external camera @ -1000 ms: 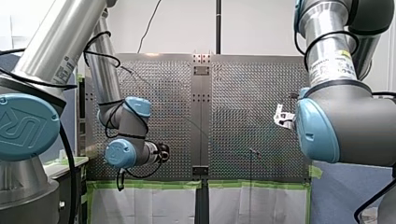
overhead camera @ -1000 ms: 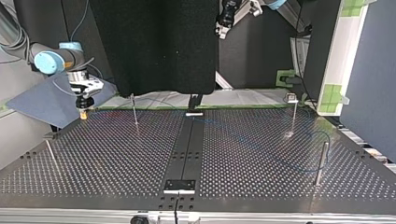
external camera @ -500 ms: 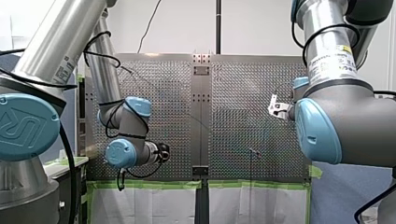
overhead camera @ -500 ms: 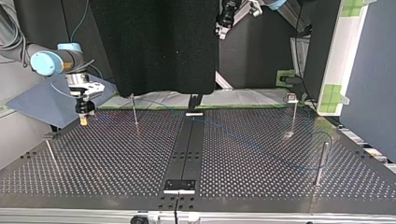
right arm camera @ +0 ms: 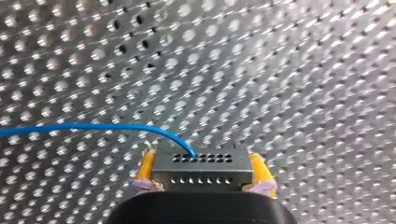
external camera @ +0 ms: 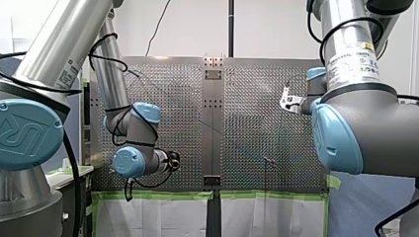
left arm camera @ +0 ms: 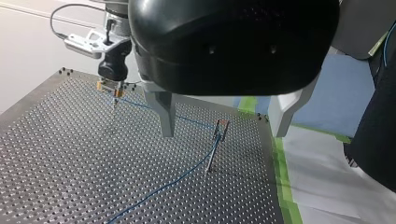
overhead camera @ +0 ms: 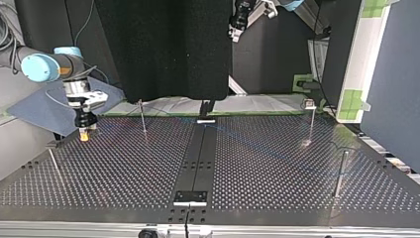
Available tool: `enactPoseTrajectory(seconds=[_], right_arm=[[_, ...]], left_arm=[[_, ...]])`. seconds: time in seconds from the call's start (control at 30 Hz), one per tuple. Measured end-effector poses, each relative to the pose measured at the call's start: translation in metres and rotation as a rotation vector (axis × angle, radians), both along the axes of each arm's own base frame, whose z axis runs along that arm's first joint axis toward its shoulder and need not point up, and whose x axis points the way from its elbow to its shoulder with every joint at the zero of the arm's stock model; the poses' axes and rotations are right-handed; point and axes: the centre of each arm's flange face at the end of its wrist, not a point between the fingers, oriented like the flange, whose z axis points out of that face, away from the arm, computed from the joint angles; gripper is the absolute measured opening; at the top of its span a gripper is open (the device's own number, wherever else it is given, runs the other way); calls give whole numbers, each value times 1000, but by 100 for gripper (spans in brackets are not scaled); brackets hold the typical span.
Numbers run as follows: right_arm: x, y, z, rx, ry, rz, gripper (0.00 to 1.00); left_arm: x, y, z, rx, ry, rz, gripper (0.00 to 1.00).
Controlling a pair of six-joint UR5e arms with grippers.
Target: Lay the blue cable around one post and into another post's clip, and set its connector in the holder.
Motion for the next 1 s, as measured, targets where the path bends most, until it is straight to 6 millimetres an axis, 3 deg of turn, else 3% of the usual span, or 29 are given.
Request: enactPoseTrajectory(seconds=[0.2,0.57,0.8,1.0], right_arm=[[1,3,16,-16,-4,3,17],[-10,1,25,-7,-16,-49,17],[-18,2,50,-21,-23,-87,17],[-23,3,53,-4,-20,-122,17]], left_arm=[[0,0,0,0,0,1,100],[0,0,0,1,0,3,100],[2,-1,1,-1,-2,4,100],[4,-1,1,-2,-3,6,100]])
